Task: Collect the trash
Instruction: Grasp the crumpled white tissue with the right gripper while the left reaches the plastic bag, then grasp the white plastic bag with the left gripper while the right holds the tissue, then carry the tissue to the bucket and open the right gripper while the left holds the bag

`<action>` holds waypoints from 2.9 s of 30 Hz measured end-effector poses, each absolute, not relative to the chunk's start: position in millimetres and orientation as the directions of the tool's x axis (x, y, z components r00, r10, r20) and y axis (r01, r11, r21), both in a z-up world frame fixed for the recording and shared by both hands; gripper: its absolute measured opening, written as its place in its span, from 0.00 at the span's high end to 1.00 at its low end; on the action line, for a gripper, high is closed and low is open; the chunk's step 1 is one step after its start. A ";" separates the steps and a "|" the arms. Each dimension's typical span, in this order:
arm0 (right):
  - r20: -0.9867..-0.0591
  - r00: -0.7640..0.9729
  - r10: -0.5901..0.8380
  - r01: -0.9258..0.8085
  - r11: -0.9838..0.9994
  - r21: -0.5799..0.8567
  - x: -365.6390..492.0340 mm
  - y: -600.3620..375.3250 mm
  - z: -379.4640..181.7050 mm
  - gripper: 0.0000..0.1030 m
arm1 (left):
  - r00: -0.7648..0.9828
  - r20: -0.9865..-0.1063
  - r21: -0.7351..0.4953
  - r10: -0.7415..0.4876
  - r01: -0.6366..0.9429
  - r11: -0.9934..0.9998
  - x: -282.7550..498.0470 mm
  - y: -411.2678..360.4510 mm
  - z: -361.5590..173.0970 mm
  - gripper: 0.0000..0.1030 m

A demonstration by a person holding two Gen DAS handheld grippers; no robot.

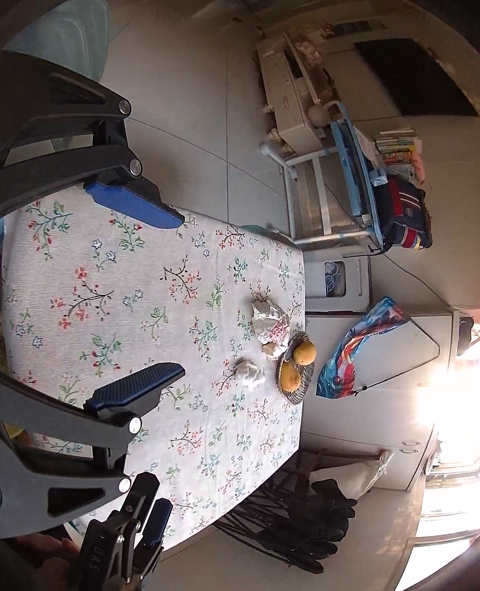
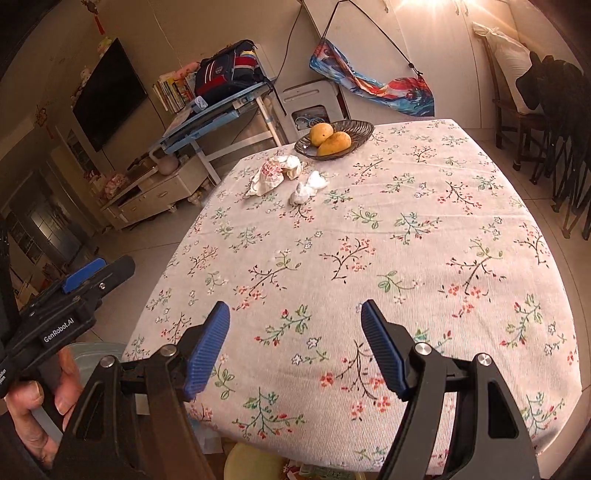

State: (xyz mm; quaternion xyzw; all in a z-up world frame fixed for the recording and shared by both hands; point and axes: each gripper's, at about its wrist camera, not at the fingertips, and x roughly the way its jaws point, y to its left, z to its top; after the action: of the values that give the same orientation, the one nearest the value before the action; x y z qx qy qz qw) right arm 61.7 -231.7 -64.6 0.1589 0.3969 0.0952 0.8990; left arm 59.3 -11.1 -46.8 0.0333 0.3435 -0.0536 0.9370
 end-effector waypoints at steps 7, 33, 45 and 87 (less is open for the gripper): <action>-0.693 0.668 0.271 -0.037 0.942 0.333 132.7 -223.6 -71.3 0.31 | 0.752 -0.653 -0.028 -0.090 0.095 0.995 137.3 -15.3 -52.1 0.30; -0.793 0.566 0.225 -0.139 0.974 0.177 245.8 -207.7 -101.6 0.80 | 0.652 -0.753 0.001 -0.087 0.133 0.991 321.5 -82.5 -123.9 0.29; -0.751 0.577 0.321 -0.152 0.946 0.288 202.3 -240.0 -71.3 0.82 | 0.651 -0.735 -0.070 -0.190 0.206 0.976 301.6 -89.1 -114.6 0.86; -0.568 0.733 0.374 -0.232 0.922 0.309 0.7 -227.5 -24.1 0.82 | 0.823 -0.543 0.001 -0.168 0.200 0.980 -37.6 -11.5 -26.9 0.86</action>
State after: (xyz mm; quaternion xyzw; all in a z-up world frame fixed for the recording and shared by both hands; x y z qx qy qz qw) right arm 0.7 -227.5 -24.1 0.1093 0.3263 0.1639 0.9245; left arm -37.6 -11.5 -26.9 0.0287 0.2813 -0.0963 0.9543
